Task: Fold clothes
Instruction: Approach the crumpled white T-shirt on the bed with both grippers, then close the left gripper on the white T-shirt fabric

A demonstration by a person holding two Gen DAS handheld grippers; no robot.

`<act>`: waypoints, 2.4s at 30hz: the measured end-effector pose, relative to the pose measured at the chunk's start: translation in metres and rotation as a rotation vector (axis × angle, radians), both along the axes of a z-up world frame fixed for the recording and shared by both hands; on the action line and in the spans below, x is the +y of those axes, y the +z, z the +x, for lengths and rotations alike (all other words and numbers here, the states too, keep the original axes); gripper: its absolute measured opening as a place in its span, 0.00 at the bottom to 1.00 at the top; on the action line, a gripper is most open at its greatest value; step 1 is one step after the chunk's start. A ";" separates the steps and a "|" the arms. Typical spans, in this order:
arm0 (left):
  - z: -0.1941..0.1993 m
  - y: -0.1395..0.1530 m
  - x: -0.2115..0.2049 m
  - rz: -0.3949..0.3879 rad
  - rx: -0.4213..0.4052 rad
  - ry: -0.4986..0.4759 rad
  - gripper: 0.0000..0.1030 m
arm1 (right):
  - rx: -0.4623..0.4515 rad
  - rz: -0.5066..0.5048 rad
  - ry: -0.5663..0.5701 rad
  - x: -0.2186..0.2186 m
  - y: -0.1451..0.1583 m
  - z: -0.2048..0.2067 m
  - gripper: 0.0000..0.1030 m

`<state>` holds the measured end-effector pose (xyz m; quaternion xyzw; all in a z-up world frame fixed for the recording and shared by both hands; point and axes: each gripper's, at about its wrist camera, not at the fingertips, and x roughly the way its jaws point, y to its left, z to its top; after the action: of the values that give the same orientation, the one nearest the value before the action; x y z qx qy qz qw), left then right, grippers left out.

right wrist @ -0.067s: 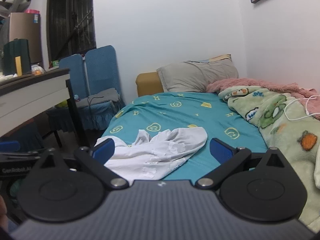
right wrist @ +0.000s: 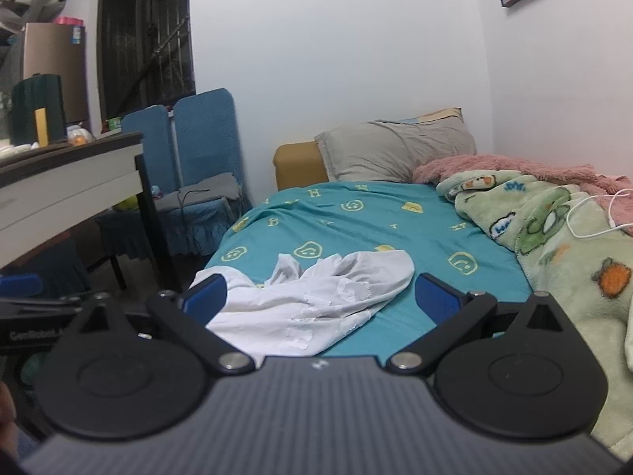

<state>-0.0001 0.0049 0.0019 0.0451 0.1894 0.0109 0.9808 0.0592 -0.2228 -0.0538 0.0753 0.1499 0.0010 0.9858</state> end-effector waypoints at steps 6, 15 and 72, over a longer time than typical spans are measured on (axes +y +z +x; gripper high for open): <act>0.000 0.001 0.008 -0.003 0.015 0.015 1.00 | 0.025 -0.036 0.001 0.003 -0.002 0.005 1.00; 0.008 -0.023 0.000 0.026 0.043 0.002 1.00 | 0.047 -0.018 0.025 -0.002 -0.010 0.009 1.00; 0.252 -0.176 -0.087 0.024 0.406 -0.356 0.00 | 0.136 0.272 -0.100 -0.080 -0.040 0.124 1.00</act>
<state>0.2515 -0.0817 -0.1738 0.0903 0.3712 -0.1690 0.9086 0.1830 -0.3028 -0.0940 0.2153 0.2108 -0.0331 0.9530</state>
